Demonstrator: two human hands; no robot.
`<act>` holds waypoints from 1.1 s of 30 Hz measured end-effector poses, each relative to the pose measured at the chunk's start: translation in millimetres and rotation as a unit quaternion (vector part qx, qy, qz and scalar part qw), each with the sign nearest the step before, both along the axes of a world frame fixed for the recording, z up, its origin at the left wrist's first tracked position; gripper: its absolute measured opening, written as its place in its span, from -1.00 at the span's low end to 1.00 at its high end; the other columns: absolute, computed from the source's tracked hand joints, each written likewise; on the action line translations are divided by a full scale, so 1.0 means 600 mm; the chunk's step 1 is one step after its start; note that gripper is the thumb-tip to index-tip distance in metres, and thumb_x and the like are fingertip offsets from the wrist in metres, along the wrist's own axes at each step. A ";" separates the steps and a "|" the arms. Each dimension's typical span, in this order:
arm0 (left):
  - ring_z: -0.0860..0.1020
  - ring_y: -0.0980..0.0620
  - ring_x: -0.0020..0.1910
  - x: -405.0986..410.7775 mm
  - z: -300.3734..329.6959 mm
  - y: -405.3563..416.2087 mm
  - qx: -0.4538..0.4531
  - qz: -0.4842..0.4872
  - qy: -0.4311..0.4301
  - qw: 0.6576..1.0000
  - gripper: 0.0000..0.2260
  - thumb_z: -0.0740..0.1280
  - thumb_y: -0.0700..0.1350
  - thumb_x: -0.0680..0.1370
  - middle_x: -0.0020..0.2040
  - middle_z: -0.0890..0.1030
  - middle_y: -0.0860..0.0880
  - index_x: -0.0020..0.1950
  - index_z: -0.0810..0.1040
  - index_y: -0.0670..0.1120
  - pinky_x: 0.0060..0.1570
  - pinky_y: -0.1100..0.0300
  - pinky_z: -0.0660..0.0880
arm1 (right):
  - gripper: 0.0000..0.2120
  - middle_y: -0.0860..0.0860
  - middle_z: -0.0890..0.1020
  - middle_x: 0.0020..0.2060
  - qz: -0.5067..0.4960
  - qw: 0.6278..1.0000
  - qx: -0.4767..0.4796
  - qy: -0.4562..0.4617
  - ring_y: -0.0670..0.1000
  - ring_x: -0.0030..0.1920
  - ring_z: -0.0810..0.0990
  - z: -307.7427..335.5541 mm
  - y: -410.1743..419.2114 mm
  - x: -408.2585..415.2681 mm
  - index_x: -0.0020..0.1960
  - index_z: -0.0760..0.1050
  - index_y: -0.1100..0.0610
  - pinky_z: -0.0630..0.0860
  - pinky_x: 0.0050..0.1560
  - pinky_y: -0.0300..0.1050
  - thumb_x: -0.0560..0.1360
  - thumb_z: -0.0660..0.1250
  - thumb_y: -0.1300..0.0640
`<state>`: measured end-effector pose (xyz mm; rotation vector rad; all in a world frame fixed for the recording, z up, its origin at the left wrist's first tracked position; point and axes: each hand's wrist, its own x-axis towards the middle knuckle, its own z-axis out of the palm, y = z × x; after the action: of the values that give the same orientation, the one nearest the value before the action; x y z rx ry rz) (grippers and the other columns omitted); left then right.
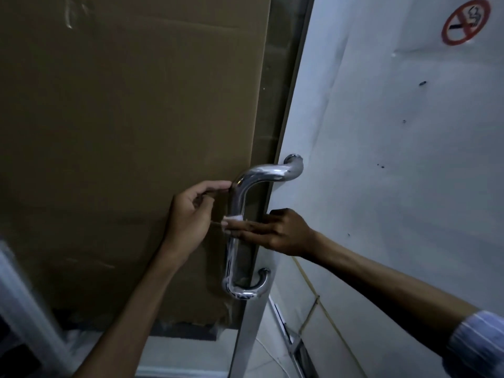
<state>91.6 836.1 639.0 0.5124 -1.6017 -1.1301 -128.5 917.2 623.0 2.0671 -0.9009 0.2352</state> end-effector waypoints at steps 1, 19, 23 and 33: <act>0.65 0.12 0.22 -0.002 -0.002 0.000 -0.005 0.008 0.000 1.000 -0.59 0.14 -0.44 0.61 0.13 0.74 0.02 0.17 0.71 -0.13 0.31 0.19 0.52 | -0.55 -0.07 0.47 0.51 0.007 1.000 0.008 0.022 -0.06 -0.45 0.39 -0.012 -0.003 -0.002 0.50 0.50 -0.01 0.35 -0.43 -0.17 0.65 0.35 0.27; 0.65 0.11 0.23 -0.013 -0.017 0.024 0.004 0.046 0.012 0.999 -0.57 0.13 -0.49 0.56 0.15 0.73 0.00 0.20 0.68 -0.17 0.18 0.36 0.48 | -0.58 -0.05 0.46 0.52 0.124 0.991 0.055 -0.013 -0.01 -0.21 0.66 -0.078 -0.032 -0.029 0.51 0.49 0.03 0.58 -0.33 -0.12 0.67 0.34 0.23; 0.64 0.11 0.25 -0.015 -0.024 0.029 -0.006 0.054 0.013 0.998 -0.56 0.14 -0.47 0.56 0.17 0.73 0.02 0.22 0.68 -0.14 0.20 0.35 0.48 | -0.59 -0.07 0.47 0.51 0.141 0.989 0.047 -0.025 -0.04 -0.11 0.62 -0.082 -0.035 -0.033 0.49 0.51 0.03 0.56 -0.31 -0.15 0.65 0.37 0.22; 0.62 0.15 0.28 -0.014 -0.027 0.045 -0.018 0.082 -0.005 0.996 -0.55 0.15 -0.47 0.56 0.19 0.72 0.05 0.25 0.68 -0.12 0.21 0.37 0.45 | -0.58 -0.11 0.45 0.53 0.152 0.984 0.065 -0.064 -0.05 -0.09 0.68 -0.113 -0.044 -0.036 0.50 0.50 0.02 0.56 -0.27 -0.16 0.67 0.36 0.22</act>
<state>83.3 863.1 622.9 0.6158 -1.5554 -0.9748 -150.1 890.6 555.0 2.3300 -0.6865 0.4886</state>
